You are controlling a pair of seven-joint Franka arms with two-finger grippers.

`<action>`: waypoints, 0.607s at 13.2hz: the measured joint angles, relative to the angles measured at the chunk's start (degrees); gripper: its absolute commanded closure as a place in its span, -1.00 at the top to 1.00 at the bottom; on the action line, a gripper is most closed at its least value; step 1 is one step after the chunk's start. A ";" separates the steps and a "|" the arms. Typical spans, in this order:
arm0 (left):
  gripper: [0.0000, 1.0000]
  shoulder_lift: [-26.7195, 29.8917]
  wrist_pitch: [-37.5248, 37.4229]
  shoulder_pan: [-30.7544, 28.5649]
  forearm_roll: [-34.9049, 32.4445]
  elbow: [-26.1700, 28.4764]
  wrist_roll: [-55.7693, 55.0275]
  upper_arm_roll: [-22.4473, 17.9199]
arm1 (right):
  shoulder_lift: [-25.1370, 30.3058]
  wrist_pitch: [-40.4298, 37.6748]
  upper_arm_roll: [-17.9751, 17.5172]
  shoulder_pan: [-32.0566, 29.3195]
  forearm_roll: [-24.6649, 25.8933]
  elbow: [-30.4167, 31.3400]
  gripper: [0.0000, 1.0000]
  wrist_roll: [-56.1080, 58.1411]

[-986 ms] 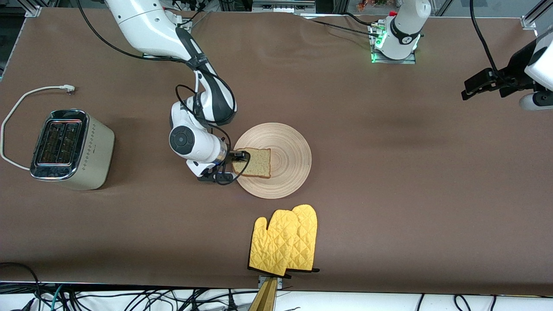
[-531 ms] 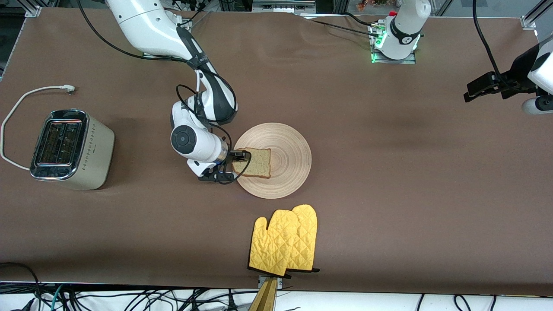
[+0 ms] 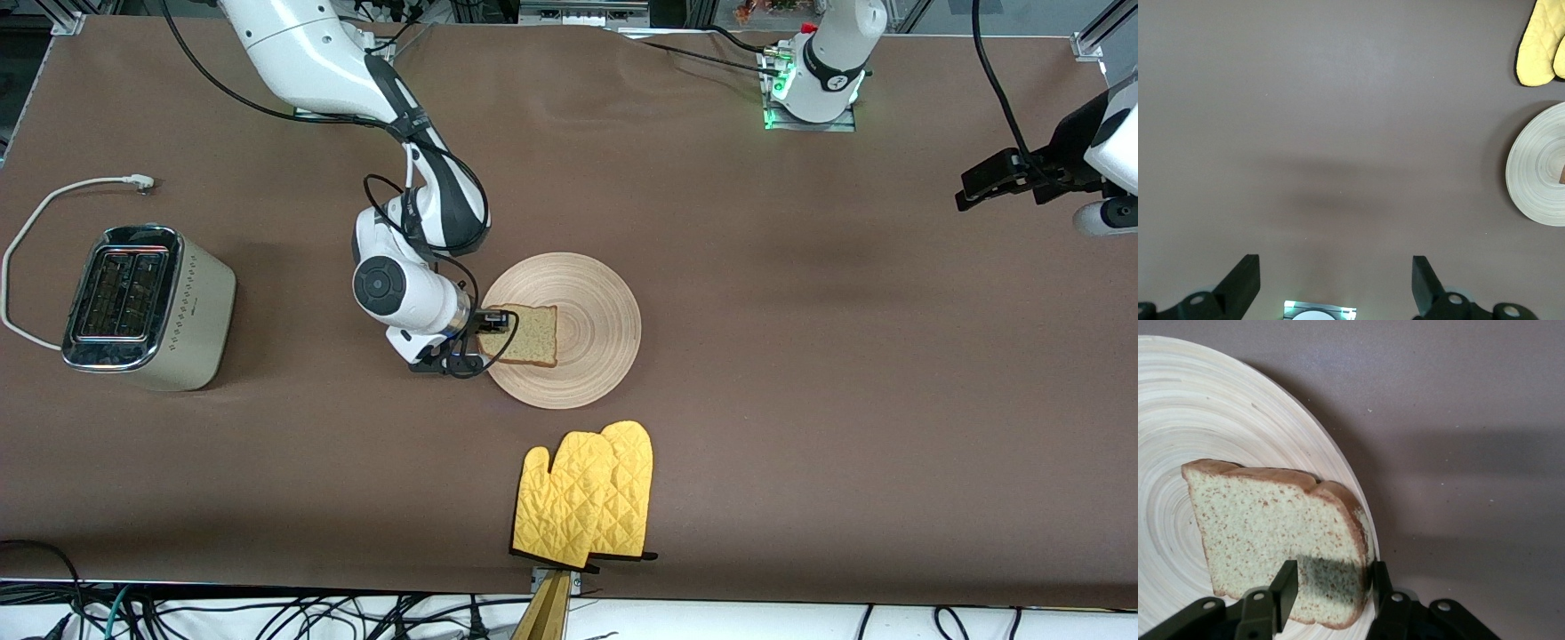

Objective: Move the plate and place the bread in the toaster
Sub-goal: 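Close the right gripper on the bread slice's crust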

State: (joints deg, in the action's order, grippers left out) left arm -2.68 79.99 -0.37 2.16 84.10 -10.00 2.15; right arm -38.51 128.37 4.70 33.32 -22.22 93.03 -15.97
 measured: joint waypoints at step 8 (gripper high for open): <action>1.00 0.00 0.09 0.17 0.00 0.00 0.04 0.15 | -0.23 1.32 0.00 0.88 2.97 0.02 -1.00 -0.02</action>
State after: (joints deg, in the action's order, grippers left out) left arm -2.68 80.09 -0.20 2.16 84.10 -9.96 2.31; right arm -38.73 129.69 4.70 34.20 -19.25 93.05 -15.99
